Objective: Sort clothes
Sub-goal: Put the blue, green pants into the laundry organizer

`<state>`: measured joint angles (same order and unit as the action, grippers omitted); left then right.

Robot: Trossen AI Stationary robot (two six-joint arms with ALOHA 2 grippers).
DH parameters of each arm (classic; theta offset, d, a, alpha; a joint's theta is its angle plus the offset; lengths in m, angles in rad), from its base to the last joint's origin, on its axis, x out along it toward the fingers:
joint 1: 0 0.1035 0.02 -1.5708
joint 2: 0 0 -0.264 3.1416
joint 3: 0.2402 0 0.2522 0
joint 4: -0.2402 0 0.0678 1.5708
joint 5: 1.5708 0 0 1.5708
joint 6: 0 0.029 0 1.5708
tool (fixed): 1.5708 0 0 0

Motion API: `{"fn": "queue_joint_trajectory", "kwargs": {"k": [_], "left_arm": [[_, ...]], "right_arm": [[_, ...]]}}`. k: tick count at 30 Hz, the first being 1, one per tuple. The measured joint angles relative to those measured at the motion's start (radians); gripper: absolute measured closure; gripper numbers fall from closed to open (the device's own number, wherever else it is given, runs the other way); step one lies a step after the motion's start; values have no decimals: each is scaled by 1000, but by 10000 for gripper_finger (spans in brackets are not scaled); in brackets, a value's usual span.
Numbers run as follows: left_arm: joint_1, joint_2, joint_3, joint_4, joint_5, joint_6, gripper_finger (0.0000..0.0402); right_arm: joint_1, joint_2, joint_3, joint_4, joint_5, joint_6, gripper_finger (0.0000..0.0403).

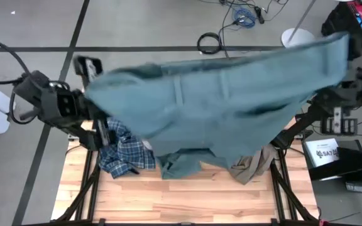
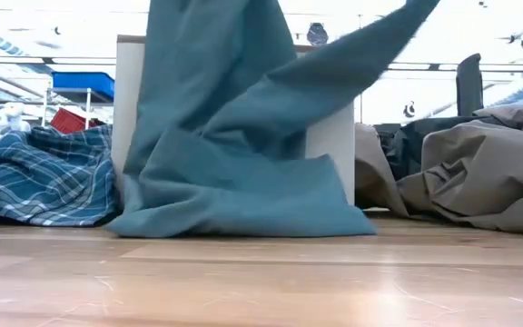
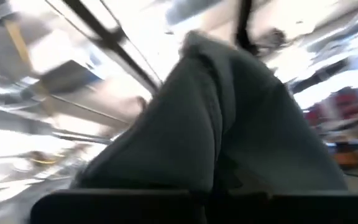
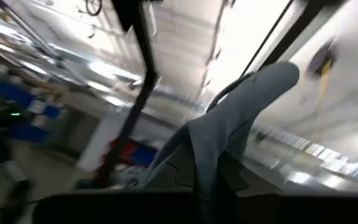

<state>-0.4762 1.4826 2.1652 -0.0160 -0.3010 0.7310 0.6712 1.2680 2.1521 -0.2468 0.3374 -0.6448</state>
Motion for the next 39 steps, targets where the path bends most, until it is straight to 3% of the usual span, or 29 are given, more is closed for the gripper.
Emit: {"fn": "queue_joint_trajectory", "kwargs": {"k": [8,12,15,18,22,25,27,30,34,39], "left_arm": [[-133,56,3,-306,-16,-126,394],[-252,106,2,-374,-168,-144,394],[-350,138,2,-434,-328,-152,394],[-434,176,2,-454,-457,-172,394],[-503,216,1,-372,-546,-88,394],[-506,218,1,-285,-589,-22,394],[-476,210,1,-279,-618,-44,394],[-395,195,2,-455,-639,-233,394],[-284,196,-33,-832,-624,-661,394],[-238,198,-260,-953,-615,-986,394]], "right_arm": [[41,48,-1,-454,6,483,398],[125,93,-1,-686,27,641,398],[235,137,-1,-836,142,764,399],[357,183,-2,-845,235,842,399],[477,241,-2,-688,369,773,399],[496,263,-2,-611,514,717,399],[486,262,-1,-650,609,754,399],[432,256,0,-897,646,988,399],[375,256,-74,-1238,670,1405,399],[367,231,-345,-1216,641,1638,399]]}}
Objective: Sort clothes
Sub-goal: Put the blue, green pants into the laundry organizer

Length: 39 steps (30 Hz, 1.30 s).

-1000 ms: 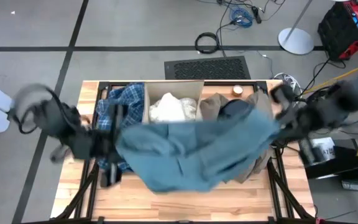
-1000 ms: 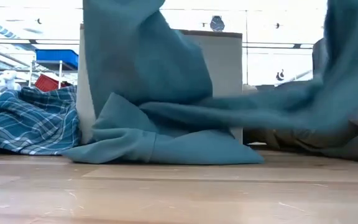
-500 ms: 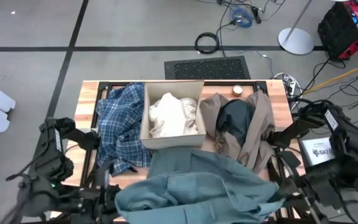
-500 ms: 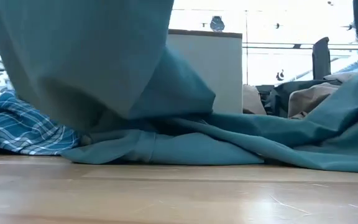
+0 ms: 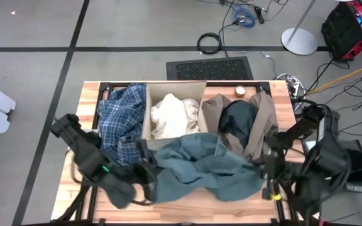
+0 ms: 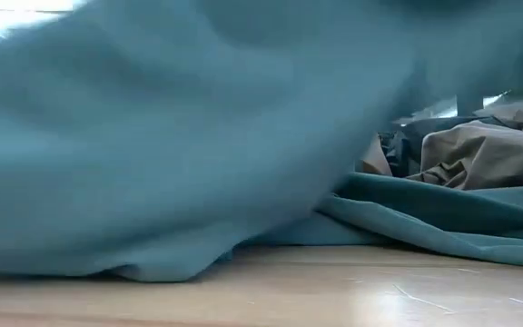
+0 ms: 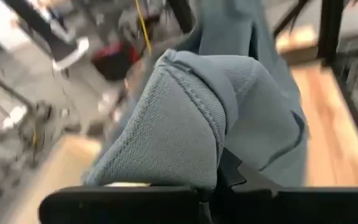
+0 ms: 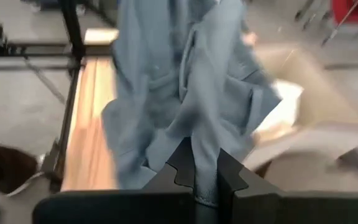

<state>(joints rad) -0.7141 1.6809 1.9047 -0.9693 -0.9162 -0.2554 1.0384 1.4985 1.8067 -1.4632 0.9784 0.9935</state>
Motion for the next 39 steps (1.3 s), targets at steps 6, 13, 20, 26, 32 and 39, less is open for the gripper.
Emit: {"fn": "queue_joint_trajectory", "kwargs": {"k": [6,13,20,26,32,39], "left_arm": [[1,1,-267,26,75,-236,394],[-8,1,-495,174,161,-346,394],[29,1,-669,388,185,-421,394],[49,0,-760,475,216,-447,394],[51,0,-771,496,236,-447,394],[48,0,-771,501,286,-448,394]], "right_arm": [[-34,-67,-384,374,-104,40,399],[-164,-83,-694,749,-231,-8,399],[-321,-83,-863,810,-381,60,399],[-404,-82,-963,936,-490,14,363],[-444,-57,-984,1110,-657,-221,286],[-400,-11,-983,971,-850,-127,209]]}}
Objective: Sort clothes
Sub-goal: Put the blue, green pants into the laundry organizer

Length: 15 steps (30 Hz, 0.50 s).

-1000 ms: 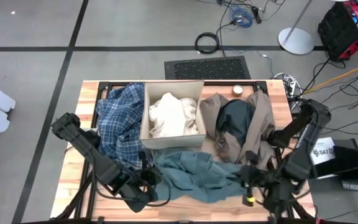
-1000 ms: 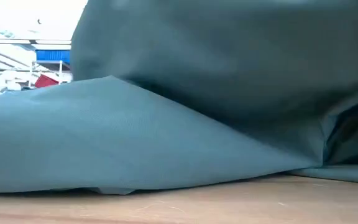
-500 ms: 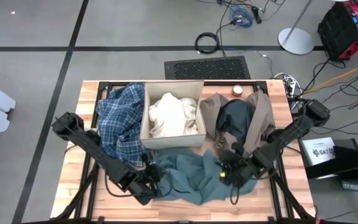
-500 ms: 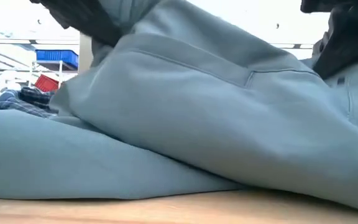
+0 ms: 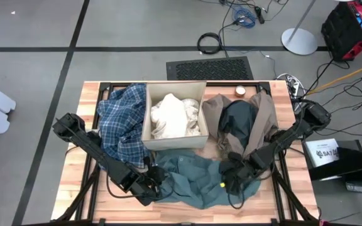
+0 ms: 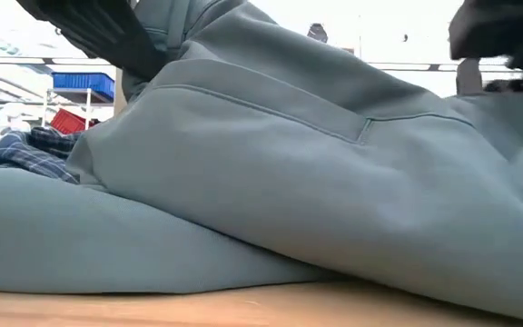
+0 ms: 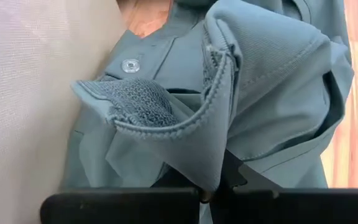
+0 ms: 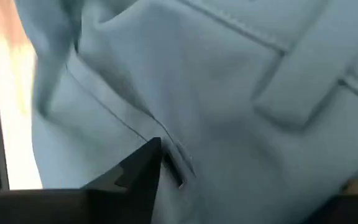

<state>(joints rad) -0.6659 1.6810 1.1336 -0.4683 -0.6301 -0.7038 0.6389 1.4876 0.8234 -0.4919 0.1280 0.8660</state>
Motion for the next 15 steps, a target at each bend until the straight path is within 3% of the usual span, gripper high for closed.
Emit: {"fn": "queue_joint_trajectory", "kwargs": {"k": [9,12,15], "left_arm": [[0,0,0,37,0,3,394],[-2,13,0,111,0,5,394],[-2,50,0,188,1,23,394]], "right_arm": [[117,168,5,42,-7,74,206],[134,236,12,130,7,90,242],[147,265,30,163,16,95,321]]}}
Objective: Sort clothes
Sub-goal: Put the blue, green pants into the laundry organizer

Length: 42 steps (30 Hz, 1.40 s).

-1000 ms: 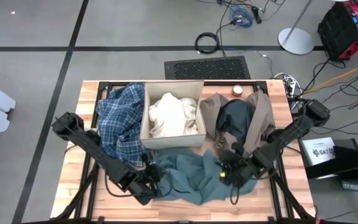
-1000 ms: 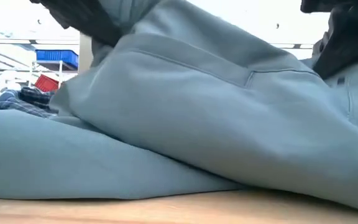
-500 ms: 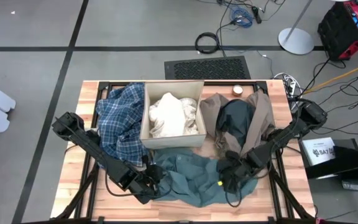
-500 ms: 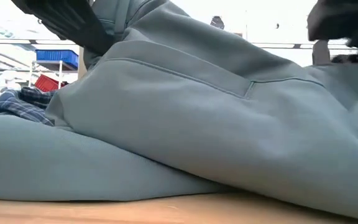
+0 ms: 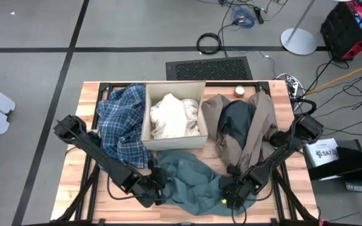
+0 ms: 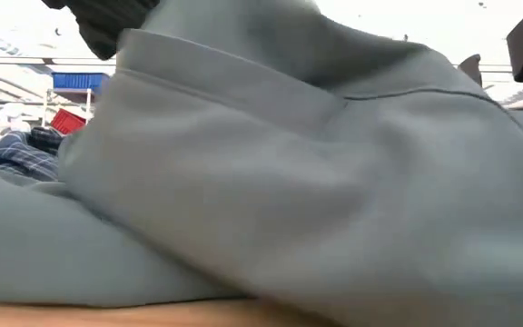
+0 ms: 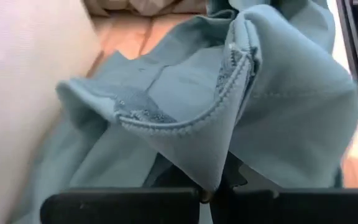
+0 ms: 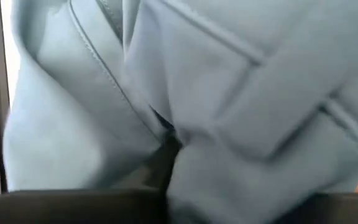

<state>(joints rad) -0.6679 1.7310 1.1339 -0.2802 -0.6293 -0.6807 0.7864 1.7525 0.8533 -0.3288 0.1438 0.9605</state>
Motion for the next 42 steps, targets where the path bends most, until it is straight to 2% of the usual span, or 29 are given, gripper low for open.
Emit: {"fn": "queue_joint_trajectory", "kwargs": {"k": [1,3,5,7,13,17,22,27,30,34,42], "left_arm": [[-2,16,0,21,0,5,394],[-2,47,0,57,0,6,394],[0,77,0,90,-1,6,394],[4,102,0,113,-1,6,394],[16,184,0,217,-4,6,394],[30,225,0,291,-5,7,394],[40,244,0,343,-4,15,394],[31,220,0,338,0,36,394],[22,182,0,311,5,42,391],[12,115,0,201,35,8,349],[2,-13,0,-101,155,-176,230]], "right_arm": [[3,2,9,-9,7,4,353],[6,-14,28,-39,15,5,382],[7,-41,65,-101,12,15,383],[9,-74,118,-237,1,24,383],[14,-118,388,-553,26,-27,391],[-11,-121,558,-613,112,-130,391],[-99,-123,642,-526,192,-335,391],[-214,-73,643,-342,180,-555,392],[-269,-13,643,-302,164,-620,392],[-314,67,643,-245,165,-685,390],[-374,194,643,-99,115,-767,390]]}}
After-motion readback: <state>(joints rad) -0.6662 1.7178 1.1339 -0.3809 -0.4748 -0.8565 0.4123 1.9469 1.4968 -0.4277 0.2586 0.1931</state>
